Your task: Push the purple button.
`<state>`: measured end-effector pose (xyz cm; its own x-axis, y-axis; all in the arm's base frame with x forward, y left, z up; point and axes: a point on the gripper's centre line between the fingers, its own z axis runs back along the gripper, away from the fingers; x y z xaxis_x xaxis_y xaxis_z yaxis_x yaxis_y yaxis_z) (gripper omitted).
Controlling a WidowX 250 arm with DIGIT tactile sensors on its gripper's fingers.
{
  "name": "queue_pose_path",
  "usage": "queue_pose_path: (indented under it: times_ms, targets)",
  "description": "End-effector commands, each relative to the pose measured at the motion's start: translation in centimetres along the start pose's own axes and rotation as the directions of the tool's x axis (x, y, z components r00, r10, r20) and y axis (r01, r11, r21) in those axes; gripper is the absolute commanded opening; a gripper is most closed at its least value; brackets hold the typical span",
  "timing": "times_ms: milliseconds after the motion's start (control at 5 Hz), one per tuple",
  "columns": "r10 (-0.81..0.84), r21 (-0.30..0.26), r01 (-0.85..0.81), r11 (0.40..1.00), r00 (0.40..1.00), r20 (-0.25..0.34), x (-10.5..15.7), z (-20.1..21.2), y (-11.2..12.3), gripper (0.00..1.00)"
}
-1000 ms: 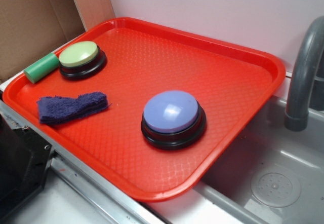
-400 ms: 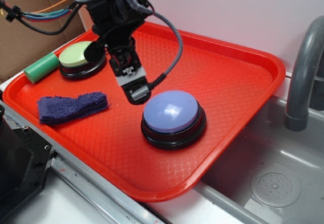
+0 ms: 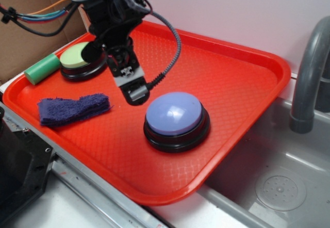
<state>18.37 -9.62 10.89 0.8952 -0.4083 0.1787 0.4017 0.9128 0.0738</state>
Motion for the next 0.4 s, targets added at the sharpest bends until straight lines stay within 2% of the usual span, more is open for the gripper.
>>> queue_pose_path:
  times_ms: [0,200]
  targets:
    - [-0.078,-0.057,0.077,0.995,0.997,-0.022,1.2,-3.4,-1.0,1.00]
    - [-0.088,-0.097,0.084,0.992,0.995,-0.037,2.2,-5.4,-2.0,1.00]
